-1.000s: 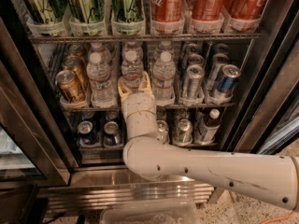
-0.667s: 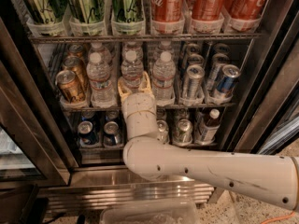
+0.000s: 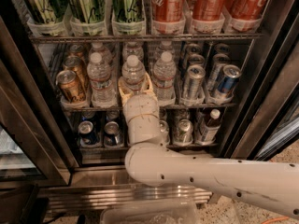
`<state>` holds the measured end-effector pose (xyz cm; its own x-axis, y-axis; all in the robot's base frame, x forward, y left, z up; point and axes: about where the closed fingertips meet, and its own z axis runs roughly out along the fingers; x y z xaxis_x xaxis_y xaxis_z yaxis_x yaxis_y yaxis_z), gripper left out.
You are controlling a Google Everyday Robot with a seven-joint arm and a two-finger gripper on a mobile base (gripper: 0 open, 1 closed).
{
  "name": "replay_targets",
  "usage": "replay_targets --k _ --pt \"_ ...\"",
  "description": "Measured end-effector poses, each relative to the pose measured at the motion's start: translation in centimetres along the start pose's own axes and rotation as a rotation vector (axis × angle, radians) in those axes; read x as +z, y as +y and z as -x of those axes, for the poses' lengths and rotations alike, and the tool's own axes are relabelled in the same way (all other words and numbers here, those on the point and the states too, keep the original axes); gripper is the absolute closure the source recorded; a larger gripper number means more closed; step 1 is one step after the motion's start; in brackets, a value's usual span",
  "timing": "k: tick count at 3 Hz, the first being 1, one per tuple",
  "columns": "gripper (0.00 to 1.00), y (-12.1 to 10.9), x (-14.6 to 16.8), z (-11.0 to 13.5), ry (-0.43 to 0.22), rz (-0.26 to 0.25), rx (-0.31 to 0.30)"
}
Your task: Pick water bottle from middle shelf of fridge
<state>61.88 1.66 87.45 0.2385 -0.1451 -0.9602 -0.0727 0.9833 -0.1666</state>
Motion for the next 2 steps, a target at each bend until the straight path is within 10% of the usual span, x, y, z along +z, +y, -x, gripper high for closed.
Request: replay_targets --k 2 --pt "1.0 -1.4 -1.7 4.2 -0.103 -0.002 0.063"
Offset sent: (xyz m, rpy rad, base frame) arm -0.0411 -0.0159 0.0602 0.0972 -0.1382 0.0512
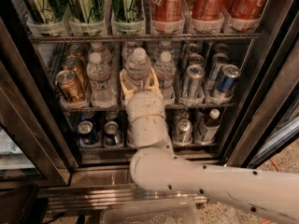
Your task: Pick water bottle from middle shelf of fridge
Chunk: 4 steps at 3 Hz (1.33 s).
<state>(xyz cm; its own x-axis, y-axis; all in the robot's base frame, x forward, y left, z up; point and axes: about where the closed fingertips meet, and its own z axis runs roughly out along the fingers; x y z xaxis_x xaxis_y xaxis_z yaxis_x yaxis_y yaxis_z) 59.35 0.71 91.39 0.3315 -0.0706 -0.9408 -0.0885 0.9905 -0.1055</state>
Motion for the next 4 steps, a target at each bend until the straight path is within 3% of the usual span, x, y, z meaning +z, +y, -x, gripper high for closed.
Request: replay_targets --k 1,2,3,4 --pt "1.0 -0.6 -0.7 1.5 -0.004 0.009 0.011" --pt "1.0 -1.8 -2.5 1.7 0.077 0.042 -0.032" --pt "1.0 -4.8 -4.5 1.5 0.214 0.038 -0.019" --pt "1.0 -9.6 -6.3 1.6 0.329 -0.018 0.073"
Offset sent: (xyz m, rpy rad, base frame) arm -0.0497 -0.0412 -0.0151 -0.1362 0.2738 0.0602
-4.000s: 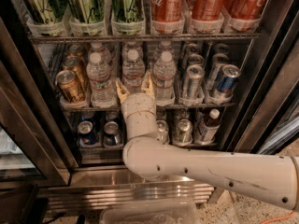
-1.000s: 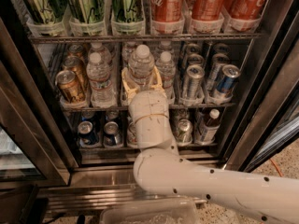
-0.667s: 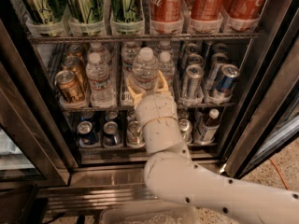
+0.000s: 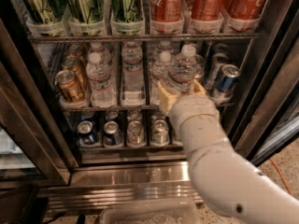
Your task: Pick water bottle from middle shelf of fridge
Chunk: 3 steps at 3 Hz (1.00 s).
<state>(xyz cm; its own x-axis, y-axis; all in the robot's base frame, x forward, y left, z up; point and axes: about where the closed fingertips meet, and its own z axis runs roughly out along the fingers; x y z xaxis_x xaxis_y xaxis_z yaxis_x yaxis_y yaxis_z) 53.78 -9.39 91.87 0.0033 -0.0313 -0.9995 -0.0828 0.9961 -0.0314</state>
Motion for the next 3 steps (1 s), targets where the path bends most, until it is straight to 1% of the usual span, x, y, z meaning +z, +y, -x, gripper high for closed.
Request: replay_targets --k 1,2,3 --pt "1.0 -4.5 -1.0 0.0 0.081 -0.019 0.077" --pt "1.0 -5.7 -1.3 -0.8 0.171 0.029 0.093" --pt "1.0 -6.2 -1.8 -1.9 0.213 0.061 0.132"
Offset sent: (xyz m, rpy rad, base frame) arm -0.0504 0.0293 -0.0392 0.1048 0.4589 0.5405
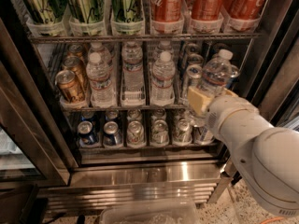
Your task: Pick water bottle from middle shelf of fridge
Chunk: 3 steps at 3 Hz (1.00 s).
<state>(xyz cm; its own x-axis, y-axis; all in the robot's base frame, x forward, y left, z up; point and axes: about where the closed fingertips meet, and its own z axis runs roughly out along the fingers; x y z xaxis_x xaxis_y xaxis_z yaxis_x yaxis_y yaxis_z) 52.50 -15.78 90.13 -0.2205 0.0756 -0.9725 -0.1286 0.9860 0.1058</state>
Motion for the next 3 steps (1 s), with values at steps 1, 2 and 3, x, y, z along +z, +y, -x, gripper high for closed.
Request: replay_targets --k 1,2,3 --pt "1.0 0.0 0.0 0.0 0.0 0.0 0.0" --pt "1.0 1.6 0.6 -1.9 0.061 0.045 -0.029" --pt "1.0 4.5 -0.5 -8.0 0.219 0.151 -0.086"
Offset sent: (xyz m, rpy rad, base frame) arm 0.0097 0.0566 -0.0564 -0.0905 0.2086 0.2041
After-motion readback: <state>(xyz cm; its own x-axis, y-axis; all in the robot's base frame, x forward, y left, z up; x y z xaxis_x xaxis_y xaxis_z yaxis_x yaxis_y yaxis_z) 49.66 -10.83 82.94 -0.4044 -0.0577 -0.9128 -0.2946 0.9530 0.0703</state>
